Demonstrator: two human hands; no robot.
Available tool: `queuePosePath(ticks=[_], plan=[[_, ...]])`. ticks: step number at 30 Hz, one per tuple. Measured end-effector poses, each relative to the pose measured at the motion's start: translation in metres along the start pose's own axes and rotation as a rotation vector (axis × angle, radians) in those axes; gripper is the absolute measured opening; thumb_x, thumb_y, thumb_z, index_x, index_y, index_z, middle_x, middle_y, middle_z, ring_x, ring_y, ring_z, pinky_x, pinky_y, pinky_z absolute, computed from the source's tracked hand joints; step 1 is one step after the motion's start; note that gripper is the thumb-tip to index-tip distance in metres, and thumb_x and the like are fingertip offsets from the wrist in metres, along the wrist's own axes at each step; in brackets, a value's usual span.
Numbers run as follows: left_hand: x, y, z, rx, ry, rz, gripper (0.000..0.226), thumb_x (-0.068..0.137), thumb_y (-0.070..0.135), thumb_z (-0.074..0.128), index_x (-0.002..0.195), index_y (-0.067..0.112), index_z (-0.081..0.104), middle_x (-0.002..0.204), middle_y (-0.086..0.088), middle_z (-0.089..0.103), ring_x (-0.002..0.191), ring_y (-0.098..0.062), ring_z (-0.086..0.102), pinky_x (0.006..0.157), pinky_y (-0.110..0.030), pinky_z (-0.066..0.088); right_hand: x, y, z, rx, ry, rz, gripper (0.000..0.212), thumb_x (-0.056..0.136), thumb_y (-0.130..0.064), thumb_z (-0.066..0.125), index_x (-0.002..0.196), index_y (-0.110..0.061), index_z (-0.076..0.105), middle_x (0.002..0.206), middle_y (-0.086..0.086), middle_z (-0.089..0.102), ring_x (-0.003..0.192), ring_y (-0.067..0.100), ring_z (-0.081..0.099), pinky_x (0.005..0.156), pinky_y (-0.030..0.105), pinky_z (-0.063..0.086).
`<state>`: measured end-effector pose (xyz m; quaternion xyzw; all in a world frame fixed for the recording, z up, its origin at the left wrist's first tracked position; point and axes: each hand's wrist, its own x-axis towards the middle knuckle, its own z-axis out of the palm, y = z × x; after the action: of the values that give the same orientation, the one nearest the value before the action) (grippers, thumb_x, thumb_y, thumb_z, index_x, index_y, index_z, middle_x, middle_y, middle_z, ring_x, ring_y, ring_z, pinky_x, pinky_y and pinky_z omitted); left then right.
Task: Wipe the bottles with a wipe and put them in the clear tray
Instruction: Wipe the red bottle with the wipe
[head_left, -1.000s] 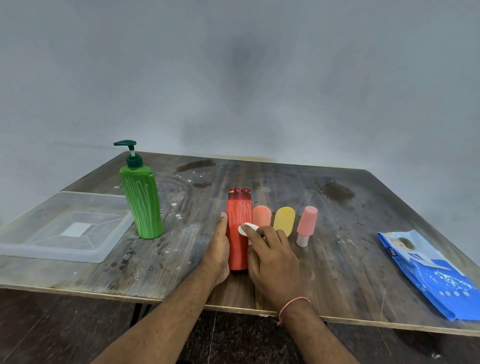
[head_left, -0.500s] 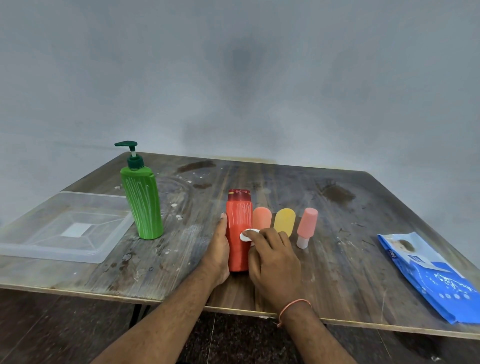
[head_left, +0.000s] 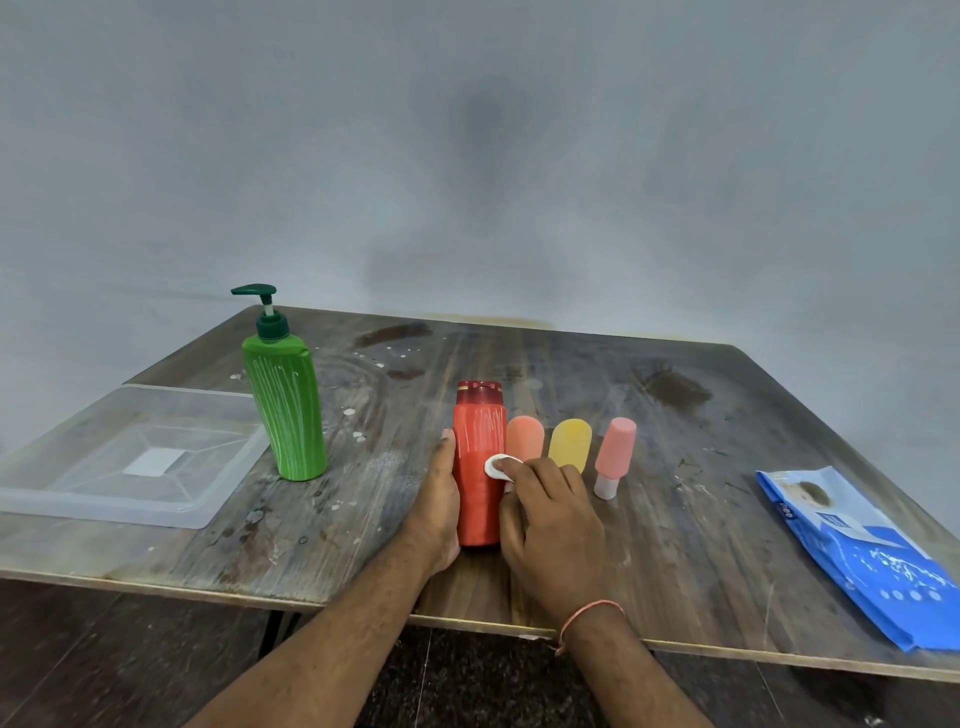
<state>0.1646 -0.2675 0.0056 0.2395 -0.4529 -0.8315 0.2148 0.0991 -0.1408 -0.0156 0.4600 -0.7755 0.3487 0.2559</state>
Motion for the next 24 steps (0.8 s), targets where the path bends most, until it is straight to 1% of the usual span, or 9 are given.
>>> queuePosePath(ticks=[3, 7, 10, 13, 16, 18, 21, 24], plan=[[-0.0011, 0.0009, -0.0004, -0.004, -0.009, 0.0, 0.071, 0.106, 0.065, 0.024, 0.128, 0.014, 0.068, 0.117, -0.014, 0.078, 0.104, -0.025, 0.077, 0.085, -0.04, 0.059, -0.001, 0.0004, -0.0002, 0.0, -0.031, -0.033, 0.04, 0.1, -0.022, 0.056, 0.138, -0.03, 0.067, 0.116, -0.012, 0.063, 0.096, 0.016, 0.052, 0.079, 0.03, 0.05], [-0.0022, 0.0019, 0.0, 0.018, 0.0, 0.004, 0.068, 0.106, 0.065, 0.025, 0.127, 0.016, 0.068, 0.114, -0.012, 0.079, 0.102, -0.024, 0.077, 0.084, -0.041, 0.059, -0.0006, 0.0, -0.0005, -0.007, 0.003, 0.0, 0.034, 0.097, -0.021, 0.059, 0.128, -0.028, 0.07, 0.109, -0.012, 0.062, 0.092, 0.016, 0.05, 0.078, 0.032, 0.049], [-0.0034, 0.0021, 0.0005, 0.031, 0.0, 0.012, 0.064, 0.107, 0.064, 0.024, 0.122, 0.02, 0.069, 0.11, -0.009, 0.08, 0.099, -0.022, 0.078, 0.082, -0.041, 0.059, 0.0002, 0.0009, -0.0001, 0.004, 0.013, 0.029, 0.036, 0.099, -0.021, 0.058, 0.133, -0.028, 0.068, 0.111, -0.012, 0.062, 0.094, 0.016, 0.051, 0.08, 0.031, 0.05], [-0.0046, 0.0022, 0.0001, 0.019, -0.008, 0.004, 0.064, 0.107, 0.064, 0.024, 0.119, 0.02, 0.069, 0.107, -0.009, 0.08, 0.096, -0.023, 0.078, 0.082, -0.041, 0.059, -0.0001, 0.0002, -0.0009, 0.018, -0.015, -0.01, 0.036, 0.1, -0.022, 0.057, 0.134, -0.03, 0.067, 0.113, -0.013, 0.061, 0.095, 0.015, 0.052, 0.08, 0.027, 0.048], [-0.0036, 0.002, -0.0006, 0.023, -0.002, 0.009, 0.068, 0.106, 0.065, 0.024, 0.126, 0.017, 0.068, 0.111, -0.012, 0.079, 0.101, -0.025, 0.078, 0.085, -0.042, 0.059, -0.001, 0.0015, -0.0002, 0.001, -0.005, 0.0, 0.031, 0.098, -0.022, 0.058, 0.127, -0.026, 0.07, 0.109, -0.012, 0.061, 0.092, 0.015, 0.05, 0.078, 0.029, 0.049], [-0.0025, 0.0016, -0.0009, 0.023, 0.002, 0.011, 0.068, 0.107, 0.064, 0.025, 0.13, 0.016, 0.066, 0.115, -0.012, 0.078, 0.104, -0.025, 0.077, 0.085, -0.042, 0.059, -0.0001, 0.0022, 0.0001, -0.006, 0.008, 0.043, 0.031, 0.099, -0.022, 0.057, 0.128, -0.024, 0.069, 0.109, -0.011, 0.061, 0.094, 0.015, 0.05, 0.08, 0.032, 0.051], [-0.0027, 0.0016, -0.0009, 0.029, -0.007, 0.013, 0.068, 0.107, 0.064, 0.024, 0.131, 0.016, 0.066, 0.118, -0.013, 0.077, 0.108, -0.026, 0.076, 0.087, -0.042, 0.059, 0.0007, 0.0013, -0.0006, 0.024, 0.011, 0.03, 0.036, 0.101, -0.023, 0.055, 0.135, -0.027, 0.067, 0.112, -0.013, 0.06, 0.095, 0.015, 0.051, 0.083, 0.026, 0.048], [-0.0029, 0.0019, -0.0018, 0.016, -0.016, 0.004, 0.072, 0.106, 0.065, 0.025, 0.133, 0.013, 0.066, 0.121, -0.016, 0.076, 0.112, -0.03, 0.074, 0.092, -0.045, 0.058, -0.0004, 0.0006, -0.0015, 0.034, -0.007, 0.001, 0.036, 0.099, -0.022, 0.058, 0.132, -0.031, 0.068, 0.111, -0.015, 0.059, 0.094, 0.014, 0.052, 0.079, 0.027, 0.048]])
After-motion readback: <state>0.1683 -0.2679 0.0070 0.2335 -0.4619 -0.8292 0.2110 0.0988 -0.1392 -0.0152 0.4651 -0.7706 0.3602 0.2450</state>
